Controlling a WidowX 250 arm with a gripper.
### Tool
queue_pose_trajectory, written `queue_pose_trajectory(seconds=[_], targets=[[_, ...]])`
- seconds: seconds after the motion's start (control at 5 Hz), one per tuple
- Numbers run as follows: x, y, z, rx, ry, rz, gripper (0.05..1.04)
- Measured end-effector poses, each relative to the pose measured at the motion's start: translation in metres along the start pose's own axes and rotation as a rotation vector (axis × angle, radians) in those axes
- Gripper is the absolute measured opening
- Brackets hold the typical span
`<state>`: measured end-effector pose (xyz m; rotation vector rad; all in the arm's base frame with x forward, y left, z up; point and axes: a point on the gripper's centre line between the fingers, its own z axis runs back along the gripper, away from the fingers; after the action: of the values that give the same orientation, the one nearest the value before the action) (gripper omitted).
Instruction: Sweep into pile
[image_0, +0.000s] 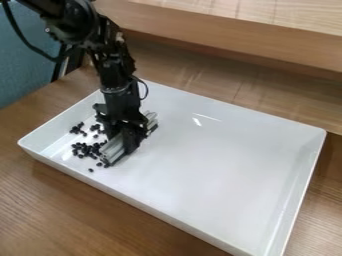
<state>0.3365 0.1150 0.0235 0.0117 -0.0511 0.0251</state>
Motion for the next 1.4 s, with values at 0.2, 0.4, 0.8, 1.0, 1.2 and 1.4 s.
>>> queue_pose_trajectory(seconds=[0.2,0.4,0.8,1.0,1.2,1.4], targets=[[0.001,0.006,0.000,0.004,0.003,0.008,0.398],[0.003,0.013,0.002,0.017,0.001,0.009,0.398],[-0.001,0.027,0.003,0.038,0.006,0.025,0.398],[-0.007,0.038,0.003,0.035,0.011,0.055,0.398],[-0.009,0.041,0.003,0.024,0.014,0.063,0.443],[-0.015,0.046,0.005,0.009,0.048,0.063,0.746]])
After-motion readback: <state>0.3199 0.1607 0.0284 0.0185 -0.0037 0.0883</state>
